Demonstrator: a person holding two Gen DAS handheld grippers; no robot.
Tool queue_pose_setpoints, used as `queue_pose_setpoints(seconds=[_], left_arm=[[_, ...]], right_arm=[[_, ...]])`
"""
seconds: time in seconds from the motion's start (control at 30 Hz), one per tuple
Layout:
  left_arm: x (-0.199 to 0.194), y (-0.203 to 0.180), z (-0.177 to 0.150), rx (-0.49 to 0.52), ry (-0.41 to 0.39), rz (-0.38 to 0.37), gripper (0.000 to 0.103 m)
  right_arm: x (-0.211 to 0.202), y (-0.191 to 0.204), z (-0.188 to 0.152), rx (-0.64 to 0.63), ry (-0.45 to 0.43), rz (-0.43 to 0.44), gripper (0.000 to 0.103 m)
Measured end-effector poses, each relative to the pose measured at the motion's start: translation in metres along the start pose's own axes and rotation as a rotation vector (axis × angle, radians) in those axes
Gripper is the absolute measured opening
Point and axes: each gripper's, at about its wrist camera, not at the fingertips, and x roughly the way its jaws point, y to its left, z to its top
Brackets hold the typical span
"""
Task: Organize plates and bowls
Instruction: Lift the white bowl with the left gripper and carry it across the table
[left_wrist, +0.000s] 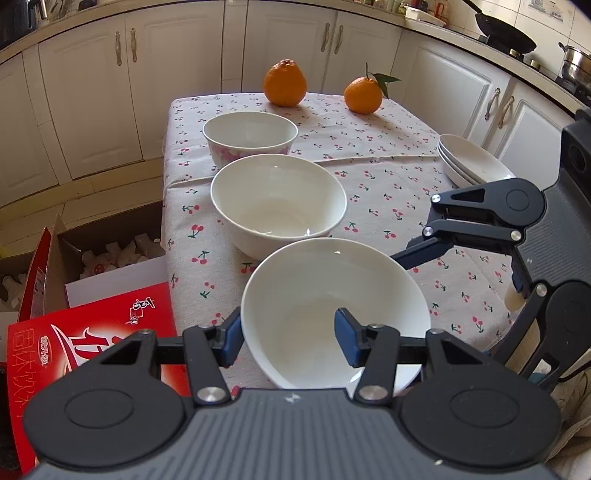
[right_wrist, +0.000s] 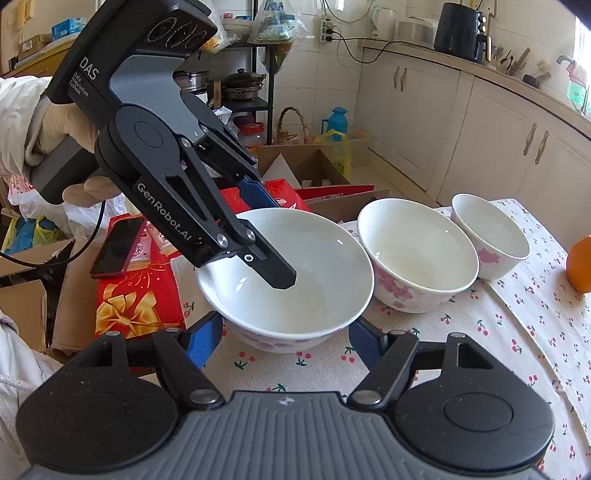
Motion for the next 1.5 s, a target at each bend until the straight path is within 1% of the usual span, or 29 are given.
queue_pose_setpoints(seconds=[0.17, 0.43, 0.73, 0.93, 1.23, 1.5], left_arm=[[-0.003, -0.013, 0.006, 0.011, -0.009, -0.018, 0.051], [0.007, -0.041, 0.023, 0.058, -0.02, -0.052, 0.051], [0.033, -0.077, 0.048, 0.126, -0.024, -0.108, 0.051], [0.051, -0.099, 0.064, 0.183, -0.021, -0.144, 0.051], [0.077, -0.119, 0.082, 0.232, -0.016, -0.187, 0.051], [0.096, -0.125, 0.09, 0.247, -0.012, -0.201, 0.051]], right_arm=[[-0.014, -0.003, -0.006, 0.013, -0.008, -0.006, 0.079], [-0.04, -0.012, -0.022, 0.031, -0.013, -0.06, 0.079], [-0.073, -0.032, -0.05, 0.081, -0.008, -0.137, 0.079], [-0.087, -0.046, -0.069, 0.128, -0.002, -0.187, 0.079], [-0.099, -0.064, -0.089, 0.181, 0.01, -0.243, 0.079], [-0.098, -0.076, -0.097, 0.207, 0.026, -0.272, 0.079]])
